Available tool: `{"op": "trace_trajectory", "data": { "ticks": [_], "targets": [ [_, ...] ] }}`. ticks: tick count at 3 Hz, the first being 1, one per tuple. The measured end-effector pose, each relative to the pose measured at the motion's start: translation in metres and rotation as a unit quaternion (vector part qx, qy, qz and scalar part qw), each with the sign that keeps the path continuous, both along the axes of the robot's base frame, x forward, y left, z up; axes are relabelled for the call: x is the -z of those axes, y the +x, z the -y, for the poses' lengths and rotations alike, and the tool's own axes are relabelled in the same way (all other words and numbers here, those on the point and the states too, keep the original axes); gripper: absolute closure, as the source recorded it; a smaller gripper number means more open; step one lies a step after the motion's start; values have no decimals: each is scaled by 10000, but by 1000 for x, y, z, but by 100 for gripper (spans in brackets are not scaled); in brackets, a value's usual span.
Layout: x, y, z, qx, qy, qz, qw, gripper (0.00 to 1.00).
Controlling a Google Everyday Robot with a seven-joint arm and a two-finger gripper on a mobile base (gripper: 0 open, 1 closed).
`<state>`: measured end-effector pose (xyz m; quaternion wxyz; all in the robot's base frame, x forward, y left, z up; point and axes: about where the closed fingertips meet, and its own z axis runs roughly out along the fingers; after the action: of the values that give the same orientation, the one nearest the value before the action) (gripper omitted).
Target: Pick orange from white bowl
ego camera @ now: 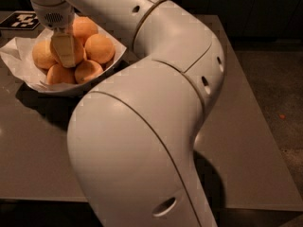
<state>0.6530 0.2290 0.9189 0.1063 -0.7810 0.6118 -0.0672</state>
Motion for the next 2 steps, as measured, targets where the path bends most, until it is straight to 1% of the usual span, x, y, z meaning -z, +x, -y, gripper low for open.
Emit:
{"op": "trace_trajectory", "data": {
  "ticks": [1, 2],
  "targets": [
    [0, 0, 0, 0, 0, 0, 10000, 94],
    [-16, -12, 7, -40, 371, 170, 9992, 100]
  ]
}}
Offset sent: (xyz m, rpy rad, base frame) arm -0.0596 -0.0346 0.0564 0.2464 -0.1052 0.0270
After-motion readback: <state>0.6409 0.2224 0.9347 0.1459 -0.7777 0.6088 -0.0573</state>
